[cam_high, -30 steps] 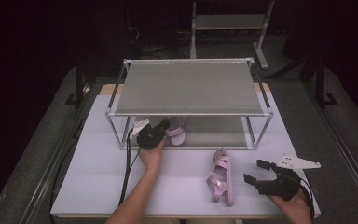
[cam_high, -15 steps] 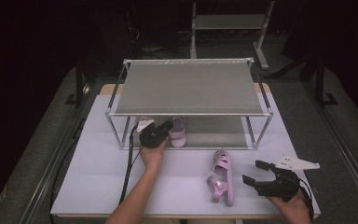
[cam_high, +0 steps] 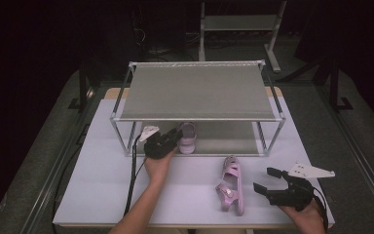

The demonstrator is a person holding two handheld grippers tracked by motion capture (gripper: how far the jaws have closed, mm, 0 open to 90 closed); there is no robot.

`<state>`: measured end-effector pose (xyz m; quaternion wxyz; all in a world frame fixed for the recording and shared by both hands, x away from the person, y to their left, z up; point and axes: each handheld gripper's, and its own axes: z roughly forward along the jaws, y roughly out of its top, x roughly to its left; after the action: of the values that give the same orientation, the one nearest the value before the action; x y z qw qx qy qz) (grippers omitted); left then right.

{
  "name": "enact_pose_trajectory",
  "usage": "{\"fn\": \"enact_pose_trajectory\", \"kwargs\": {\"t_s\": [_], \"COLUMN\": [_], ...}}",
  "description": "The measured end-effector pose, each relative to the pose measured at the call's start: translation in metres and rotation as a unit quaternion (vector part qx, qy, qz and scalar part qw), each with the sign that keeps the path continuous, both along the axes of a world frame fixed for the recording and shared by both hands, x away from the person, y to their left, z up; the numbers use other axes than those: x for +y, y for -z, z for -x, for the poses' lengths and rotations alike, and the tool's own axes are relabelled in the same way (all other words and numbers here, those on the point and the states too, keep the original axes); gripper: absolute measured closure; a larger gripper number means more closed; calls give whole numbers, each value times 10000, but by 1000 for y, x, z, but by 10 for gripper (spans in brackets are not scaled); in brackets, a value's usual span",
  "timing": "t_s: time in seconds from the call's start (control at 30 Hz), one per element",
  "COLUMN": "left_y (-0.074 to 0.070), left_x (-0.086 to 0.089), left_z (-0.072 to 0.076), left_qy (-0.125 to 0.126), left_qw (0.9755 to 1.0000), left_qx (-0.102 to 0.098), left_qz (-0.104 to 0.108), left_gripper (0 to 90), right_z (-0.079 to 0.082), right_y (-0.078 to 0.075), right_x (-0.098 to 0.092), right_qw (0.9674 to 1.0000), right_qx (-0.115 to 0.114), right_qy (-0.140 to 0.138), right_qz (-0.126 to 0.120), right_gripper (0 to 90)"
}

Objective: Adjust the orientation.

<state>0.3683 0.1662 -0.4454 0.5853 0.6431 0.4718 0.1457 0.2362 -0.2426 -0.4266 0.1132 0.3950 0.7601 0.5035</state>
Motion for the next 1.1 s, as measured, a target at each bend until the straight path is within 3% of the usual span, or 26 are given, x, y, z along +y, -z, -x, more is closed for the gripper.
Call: {"fn": "enact_pose_trajectory", "kwargs": {"t_s": [0.17, 0.43, 0.6, 0.8, 0.9, 0.97, 1.1], "left_y": [0, -6, -10, -19, -22, -22, -22], "left_x": [3, 7, 10, 15, 21, 25, 35], "left_z": [11, 26, 35, 50, 59, 63, 71], "left_qy": [94, 187, 231, 361, 476, 530, 606], "left_qw": [9999, 9997, 9996, 9991, 9986, 9984, 9980], "left_qx": [-48, -150, -163, -215, -210, -182, -205], "left_qz": [122, 45, 73, -108, -124, -41, -3], "left_gripper": [660, 624, 615, 569, 560, 553, 545], "right_z": [1, 3, 5, 5, 6, 7, 7], "right_y": [-1, -4, -8, -10, -12, -13, -15], "right_x": [3, 11, 16, 25, 32, 36, 40], "right_qw": [10000, 9997, 9988, 9977, 9963, 9966, 9949], "right_qx": [22, -3, -42, -30, -61, -61, -51], "right_qy": [-33, -237, -476, -659, -855, -819, -999], "right_qz": [-1, -32, -110, -141, -53, 56, 112], "right_gripper": [170, 223, 347, 442, 571, 631, 737]}}
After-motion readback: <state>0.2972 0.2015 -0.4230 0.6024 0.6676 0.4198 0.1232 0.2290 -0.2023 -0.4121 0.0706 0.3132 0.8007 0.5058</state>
